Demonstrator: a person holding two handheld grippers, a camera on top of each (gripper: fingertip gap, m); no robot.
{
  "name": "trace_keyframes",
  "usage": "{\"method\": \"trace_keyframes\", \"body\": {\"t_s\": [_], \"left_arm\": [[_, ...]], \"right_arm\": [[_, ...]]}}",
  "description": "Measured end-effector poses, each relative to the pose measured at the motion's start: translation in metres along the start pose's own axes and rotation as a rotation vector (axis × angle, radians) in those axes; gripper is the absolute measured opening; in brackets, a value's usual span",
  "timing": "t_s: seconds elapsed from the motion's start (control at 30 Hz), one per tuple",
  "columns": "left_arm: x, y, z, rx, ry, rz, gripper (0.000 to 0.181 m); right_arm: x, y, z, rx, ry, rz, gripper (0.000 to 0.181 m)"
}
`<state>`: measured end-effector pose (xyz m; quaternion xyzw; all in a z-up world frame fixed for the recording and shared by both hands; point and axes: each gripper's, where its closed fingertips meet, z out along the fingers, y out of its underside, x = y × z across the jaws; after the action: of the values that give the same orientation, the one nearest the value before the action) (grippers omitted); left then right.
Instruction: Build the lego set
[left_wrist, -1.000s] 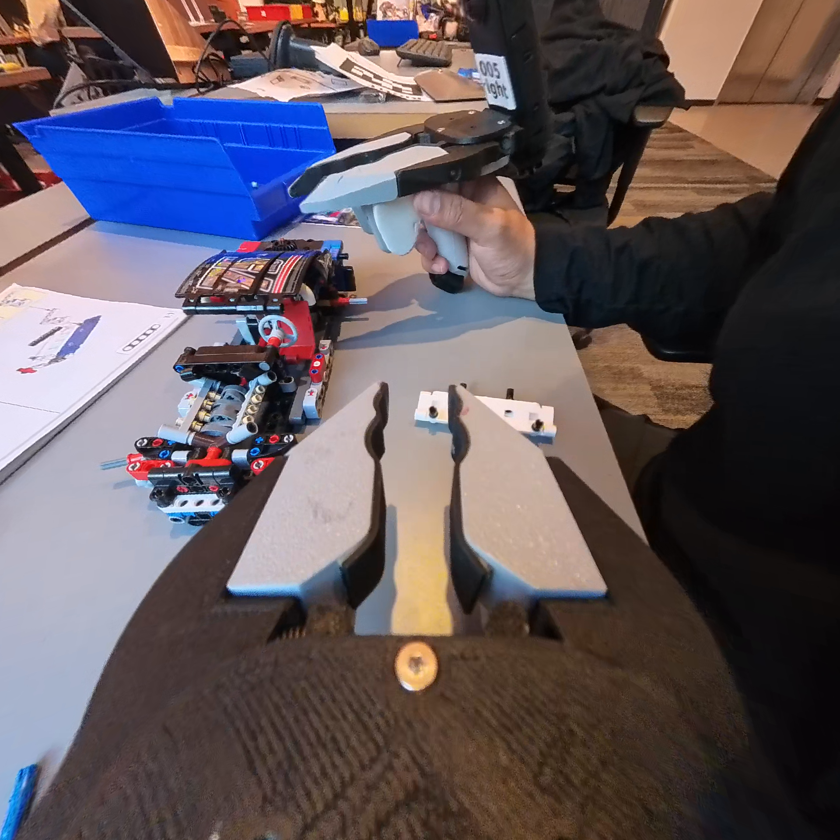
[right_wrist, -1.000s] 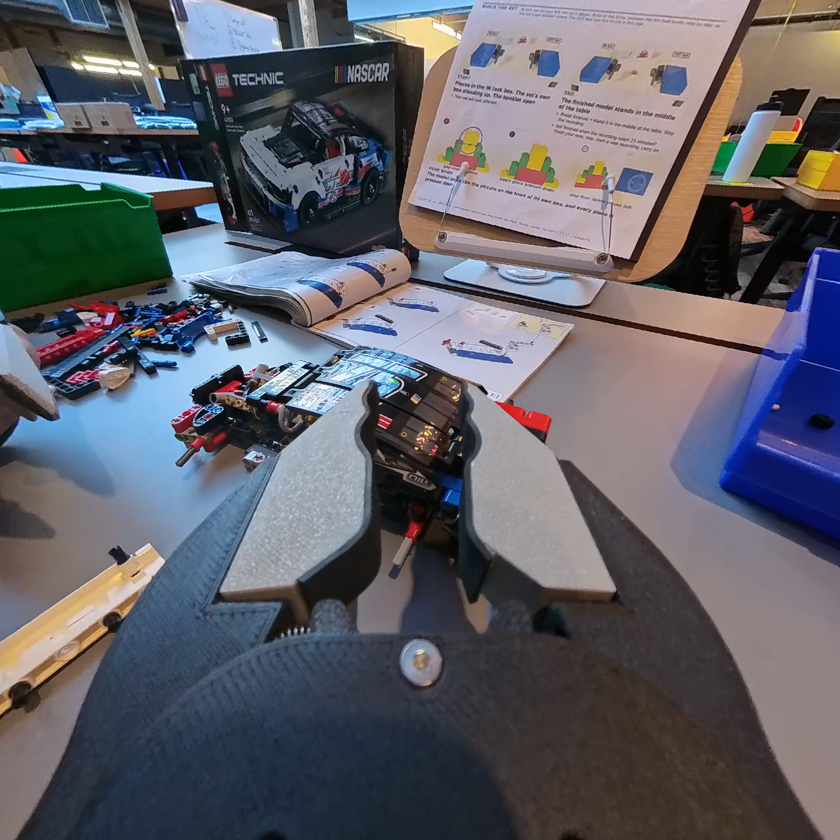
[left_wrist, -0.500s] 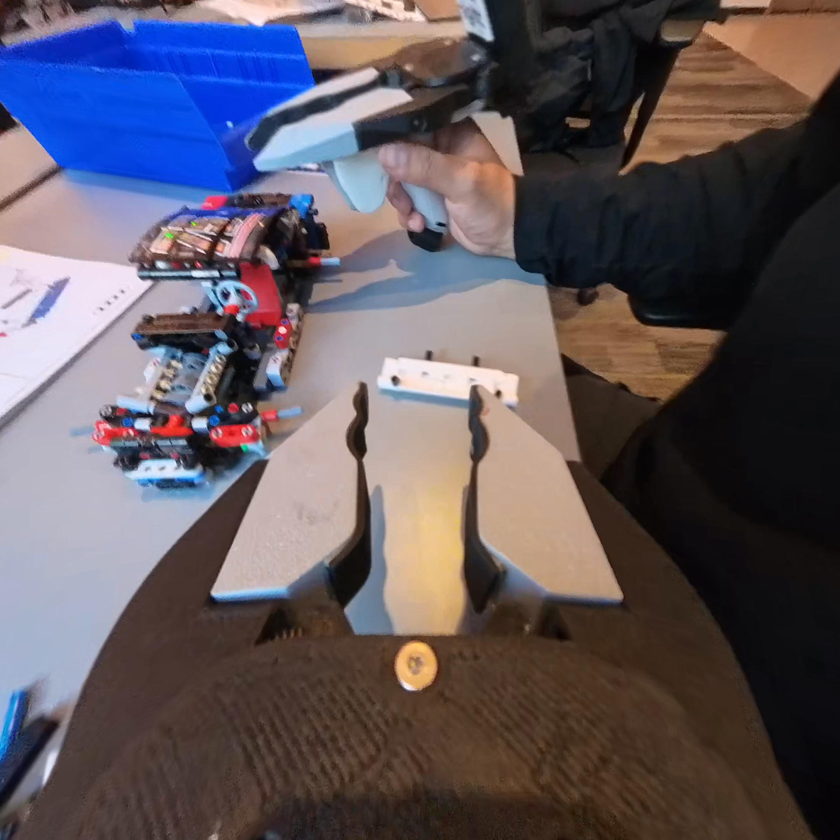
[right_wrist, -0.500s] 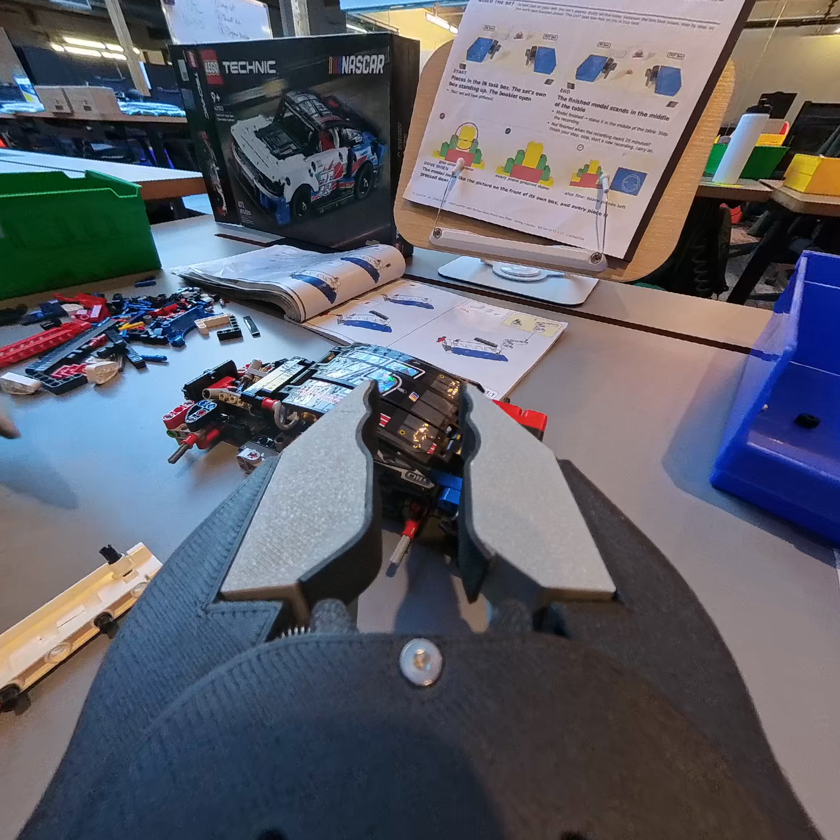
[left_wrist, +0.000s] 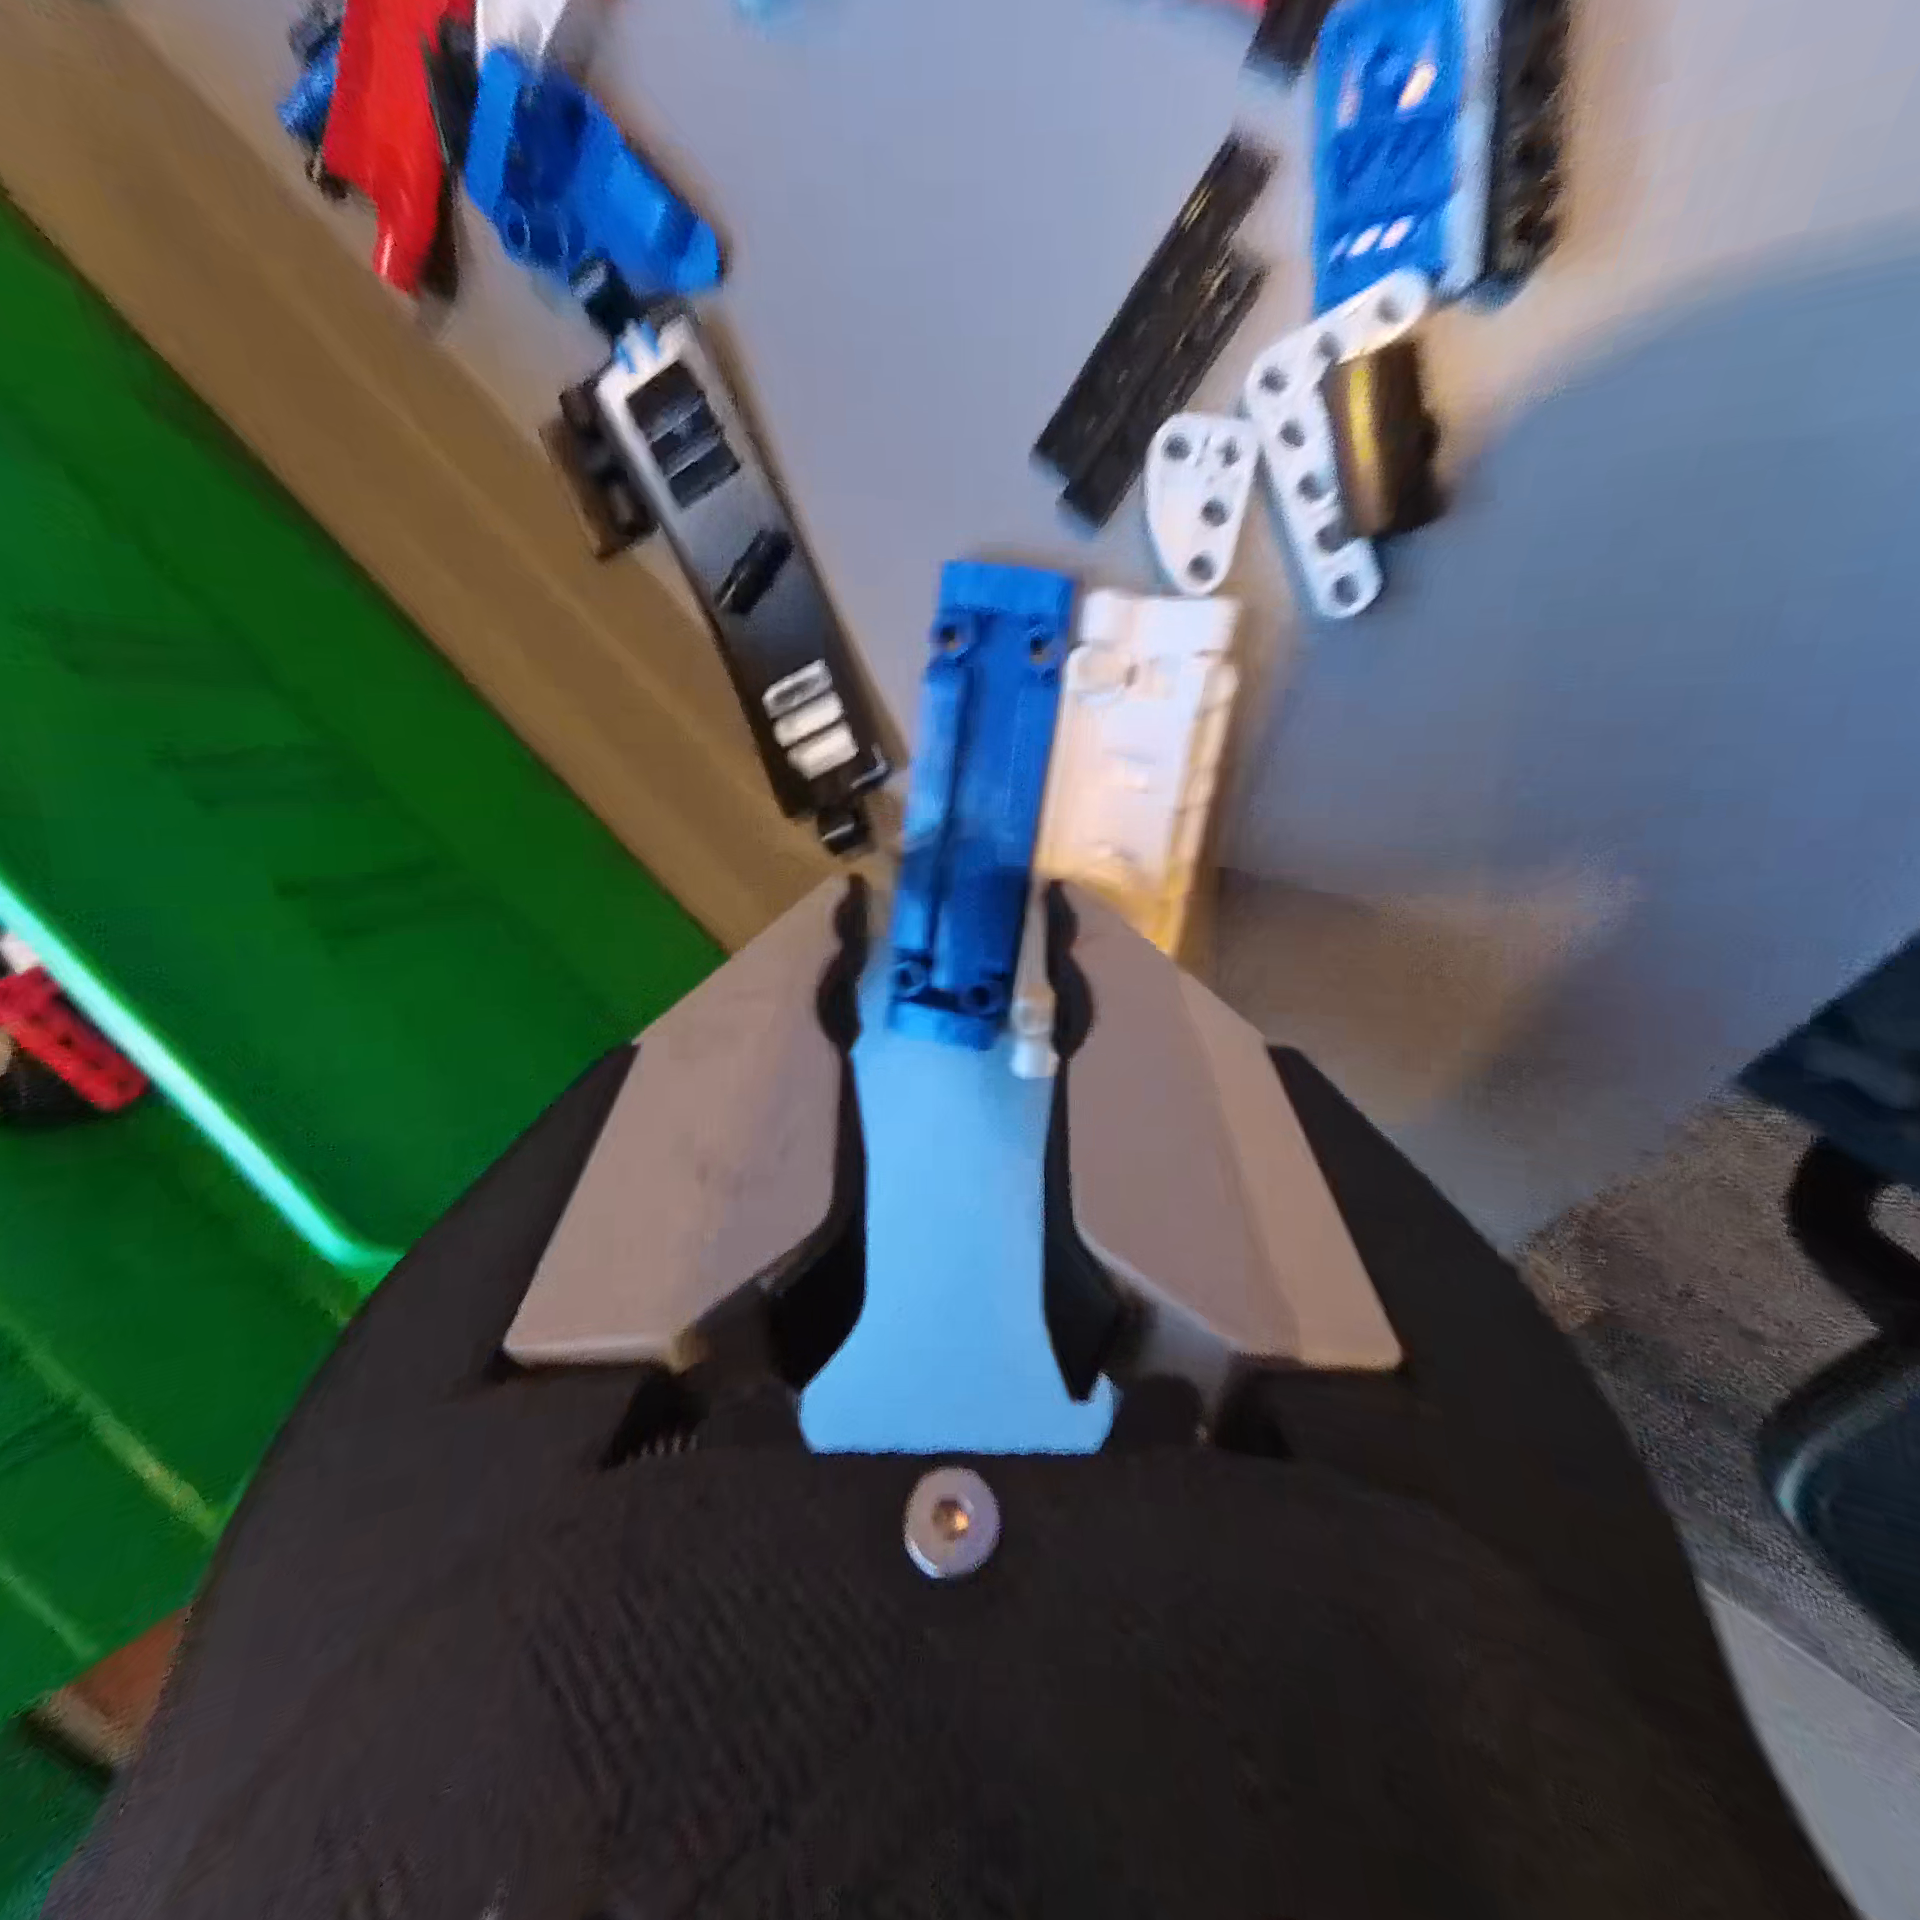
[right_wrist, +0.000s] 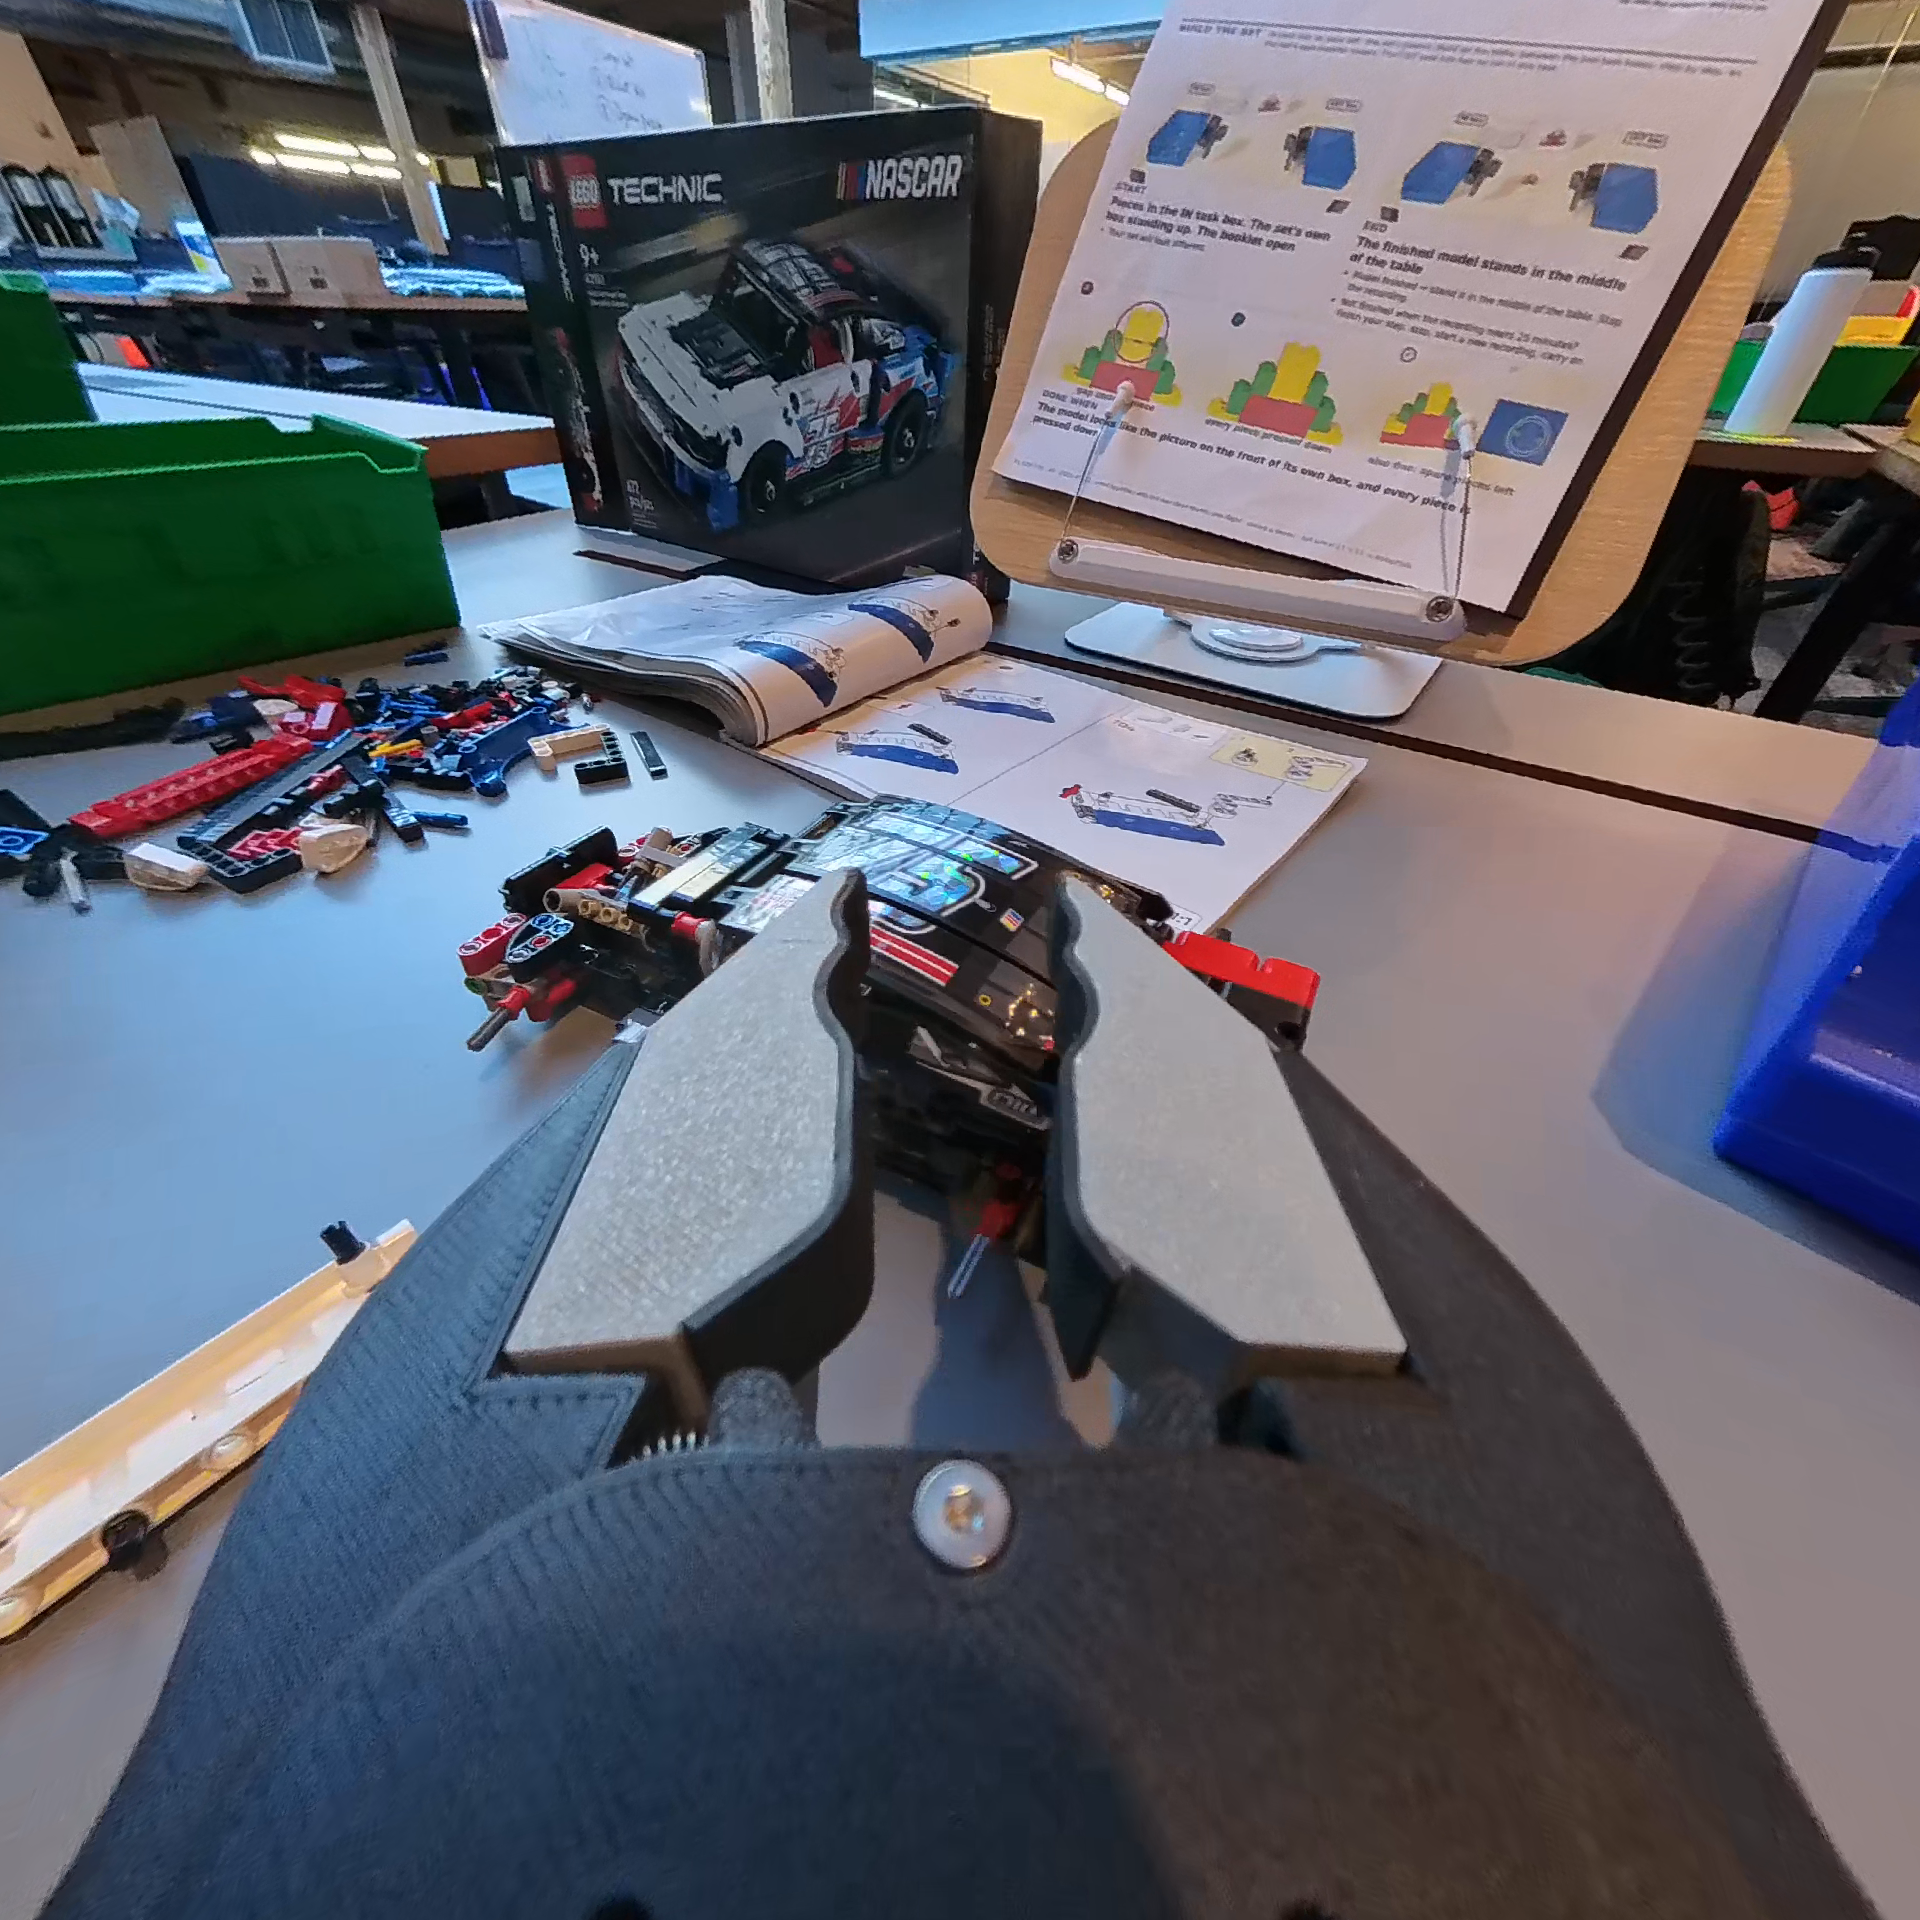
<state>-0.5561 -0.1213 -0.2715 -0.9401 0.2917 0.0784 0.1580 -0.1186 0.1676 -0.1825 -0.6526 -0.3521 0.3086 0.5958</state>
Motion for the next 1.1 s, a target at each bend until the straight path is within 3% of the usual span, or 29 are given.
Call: {"method": "trace_keyframes", "body": {"t_s": [0.17, 0.27, 0.3, 0.37, 0.5, 0.73, 0.93, 1.03, 1.1], "left_arm": [[0.003, -0.006, 0.0, 0.003, 0.036, 0.021, 0.031], [0.019, -0.01, 0.0, 0.015, 0.14, 0.001, 0.018], [0.021, -0.012, 0.0, 0.025, 0.153, -0.009, 0.023], [0.014, -0.014, 0.0, 0.032, 0.117, -0.027, 0.032], [0.006, -0.02, -0.005, 0.055, 0.109, -0.042, 0.032], [0.002, -0.017, 0.008, -0.053, 0.082, 0.051, 0.024], [0.004, -0.015, 0.008, -0.071, 0.083, 0.007, 0.022], [0.002, -0.037, -0.006, 0.01, 0.049, -0.004, 0.022], [0.003, -0.071, -0.023, 0.107, 0.043, 0.0, 0.022]], "right_arm": [[-0.002, -0.001, -0.001, 0.005, -0.008, 0.002, 0.031], [-0.002, -0.001, -0.001, 0.008, -0.012, 0.01, 0.031], [-0.001, -0.001, -0.001, 0.009, -0.013, 0.013, 0.031], [-0.001, -0.001, -0.001, 0.012, -0.015, 0.02, 0.031], [-0.001, -0.002, -0.002, 0.02, -0.026, 0.034, 0.031], [0.0, -0.003, -0.003, 0.03, -0.034, 0.051, 0.033], [-0.001, -0.004, -0.004, 0.038, -0.046, 0.06, 0.033], [-0.001, -0.005, -0.004, 0.044, -0.052, 0.069, 0.033], [-0.002, -0.006, -0.005, 0.051, -0.057, 0.075, 0.033]]}}
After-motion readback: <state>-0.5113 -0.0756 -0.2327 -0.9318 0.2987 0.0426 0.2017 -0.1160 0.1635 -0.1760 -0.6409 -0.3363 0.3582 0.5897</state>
